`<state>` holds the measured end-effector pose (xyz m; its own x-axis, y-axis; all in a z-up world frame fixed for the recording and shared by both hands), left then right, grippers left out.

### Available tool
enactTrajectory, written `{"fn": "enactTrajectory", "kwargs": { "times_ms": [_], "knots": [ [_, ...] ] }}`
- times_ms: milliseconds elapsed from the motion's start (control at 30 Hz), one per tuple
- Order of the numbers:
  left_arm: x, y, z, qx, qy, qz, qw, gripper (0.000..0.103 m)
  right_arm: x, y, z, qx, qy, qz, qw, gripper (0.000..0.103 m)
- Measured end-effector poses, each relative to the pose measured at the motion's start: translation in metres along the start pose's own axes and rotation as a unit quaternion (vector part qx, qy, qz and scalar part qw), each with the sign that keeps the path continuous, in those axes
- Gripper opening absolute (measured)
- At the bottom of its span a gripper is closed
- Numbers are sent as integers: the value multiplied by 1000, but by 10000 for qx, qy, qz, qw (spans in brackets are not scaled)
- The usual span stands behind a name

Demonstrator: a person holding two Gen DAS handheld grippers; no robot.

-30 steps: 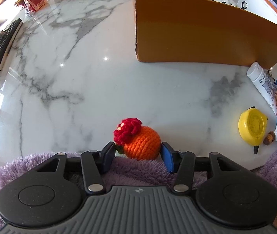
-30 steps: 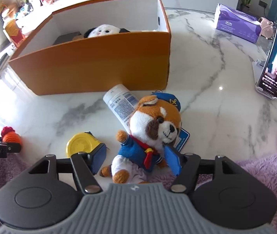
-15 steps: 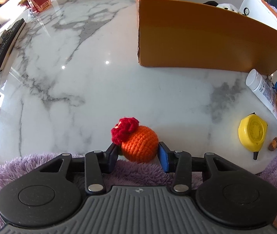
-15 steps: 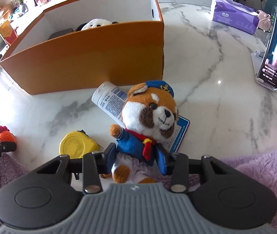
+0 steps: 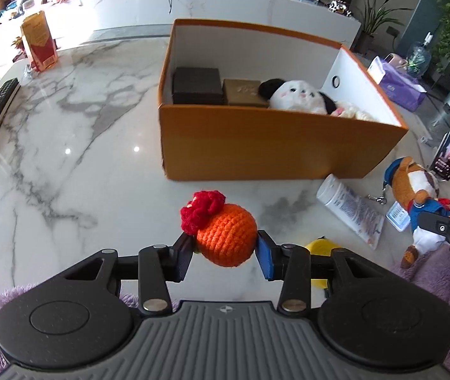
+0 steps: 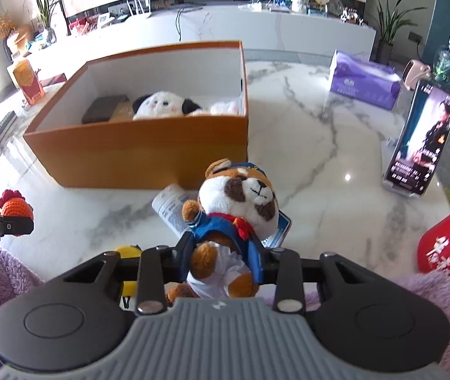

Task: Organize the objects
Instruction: 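Lift and carry the raccoon plush and crocheted ball over the orange box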

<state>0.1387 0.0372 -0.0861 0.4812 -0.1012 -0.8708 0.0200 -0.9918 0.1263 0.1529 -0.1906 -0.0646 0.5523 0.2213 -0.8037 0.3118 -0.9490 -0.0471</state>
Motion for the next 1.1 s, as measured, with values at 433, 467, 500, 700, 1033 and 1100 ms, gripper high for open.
{"fn": "enactTrajectory", "kwargs": {
  "times_ms": [433, 467, 500, 700, 1033, 1100],
  "knots": [
    [-32, 61, -61, 636, 581, 650, 9942, 49, -44, -2, -56, -205, 902, -40, 9957, 36],
    [-33, 65, -67, 674, 617, 684, 9935, 49, -46, -4, -61, -249, 971, -67, 9949, 36],
    [-33, 69, -72, 708, 654, 703, 9929, 49, -48, -7, -68, -308, 1057, -90, 9939, 36],
    [-30, 79, -105, 801, 798, 800, 9904, 49, -46, -26, -104, -740, 1420, -217, 9869, 35],
    [5, 72, -149, 791, 677, 816, 9912, 49, 1, -47, -162, -1737, 1297, -670, 9739, 35],
    [16, 70, -156, 759, 587, 872, 9916, 49, 15, -52, -171, -2091, 1210, -867, 9665, 35]
  ]
}}
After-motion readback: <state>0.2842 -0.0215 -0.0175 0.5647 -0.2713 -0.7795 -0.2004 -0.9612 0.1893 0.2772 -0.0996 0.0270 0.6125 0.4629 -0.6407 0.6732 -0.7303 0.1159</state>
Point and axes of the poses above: each gripper's, at about its wrist camera, not at the fingertips, and x roughly the way its jaws point, y to its right, z to its underside, the point moved 10 cm from there along x, roughly the way its jaws point, and after that the axes turned 2 degrees about -y, right-handed, at the moved point
